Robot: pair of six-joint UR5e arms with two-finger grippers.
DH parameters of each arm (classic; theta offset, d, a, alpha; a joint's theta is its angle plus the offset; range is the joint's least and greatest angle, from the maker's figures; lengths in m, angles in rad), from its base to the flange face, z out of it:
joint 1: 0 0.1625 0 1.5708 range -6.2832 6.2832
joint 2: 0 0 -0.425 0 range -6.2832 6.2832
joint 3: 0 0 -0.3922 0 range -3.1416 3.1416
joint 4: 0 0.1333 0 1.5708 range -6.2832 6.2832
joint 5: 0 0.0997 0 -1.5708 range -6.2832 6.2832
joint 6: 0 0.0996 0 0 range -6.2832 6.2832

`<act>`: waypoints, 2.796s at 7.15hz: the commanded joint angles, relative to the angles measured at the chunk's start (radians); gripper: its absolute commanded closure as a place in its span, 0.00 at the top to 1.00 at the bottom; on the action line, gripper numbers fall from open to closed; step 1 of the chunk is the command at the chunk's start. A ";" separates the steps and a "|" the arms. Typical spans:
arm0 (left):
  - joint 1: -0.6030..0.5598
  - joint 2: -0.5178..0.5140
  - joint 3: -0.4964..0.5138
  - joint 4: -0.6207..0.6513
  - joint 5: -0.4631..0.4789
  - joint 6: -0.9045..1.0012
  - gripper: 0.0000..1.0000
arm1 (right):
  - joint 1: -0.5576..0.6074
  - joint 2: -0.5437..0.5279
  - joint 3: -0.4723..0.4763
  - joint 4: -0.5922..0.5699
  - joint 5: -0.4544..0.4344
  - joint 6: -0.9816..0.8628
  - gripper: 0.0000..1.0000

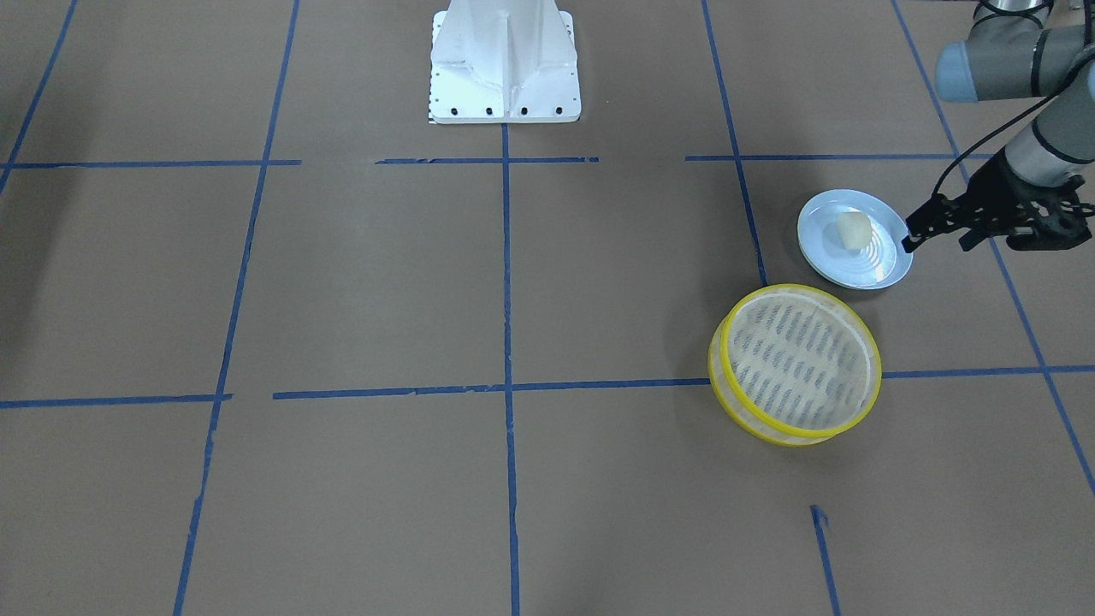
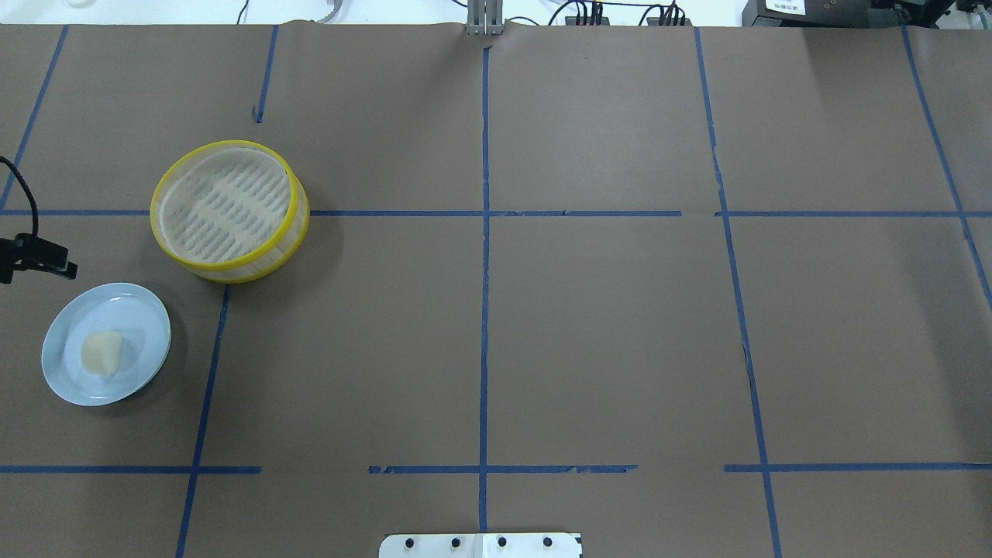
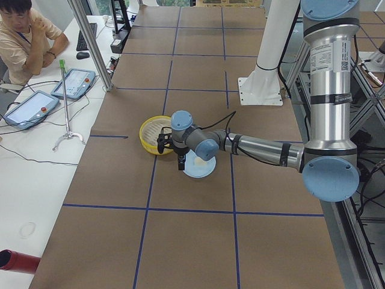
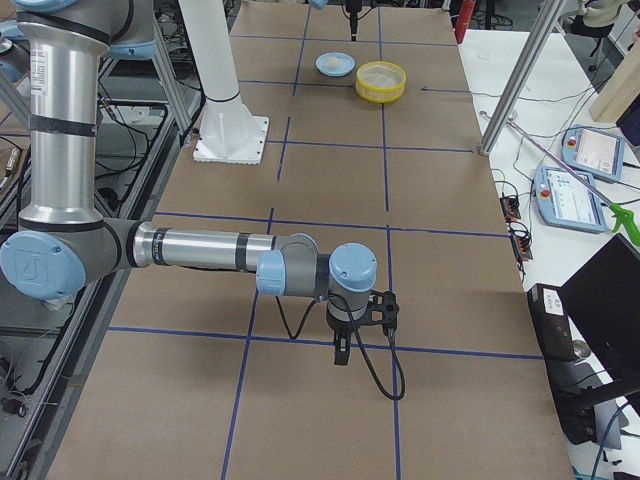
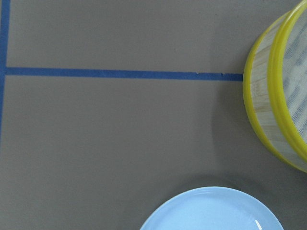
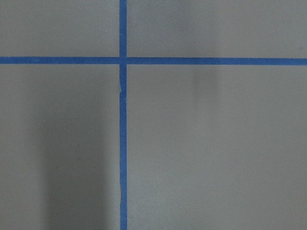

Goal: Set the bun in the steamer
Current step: 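Move the left gripper over the pale bun on the white plate, then lower the left gripper and close it on the bun, then lift the bun and carry it with the left gripper over the steamer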

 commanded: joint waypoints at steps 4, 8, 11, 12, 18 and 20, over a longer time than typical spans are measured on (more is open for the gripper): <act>0.180 0.002 0.006 -0.007 0.058 -0.124 0.97 | 0.000 0.000 0.000 0.000 0.000 0.000 1.00; 0.220 0.013 0.021 -0.005 0.056 -0.127 0.90 | 0.000 0.000 0.000 0.000 0.000 0.000 1.00; 0.229 0.024 0.016 -0.005 0.056 -0.127 0.79 | 0.000 0.000 0.000 0.000 0.000 0.000 1.00; 0.229 0.025 0.016 -0.005 0.056 -0.127 0.69 | 0.000 0.000 0.000 0.000 0.000 0.000 1.00; 0.202 0.042 -0.101 0.012 0.050 -0.129 0.30 | 0.000 0.000 0.000 0.000 0.000 0.000 1.00; 0.055 0.016 -0.175 0.025 0.041 -0.126 0.31 | 0.000 0.000 0.000 0.000 0.000 0.000 1.00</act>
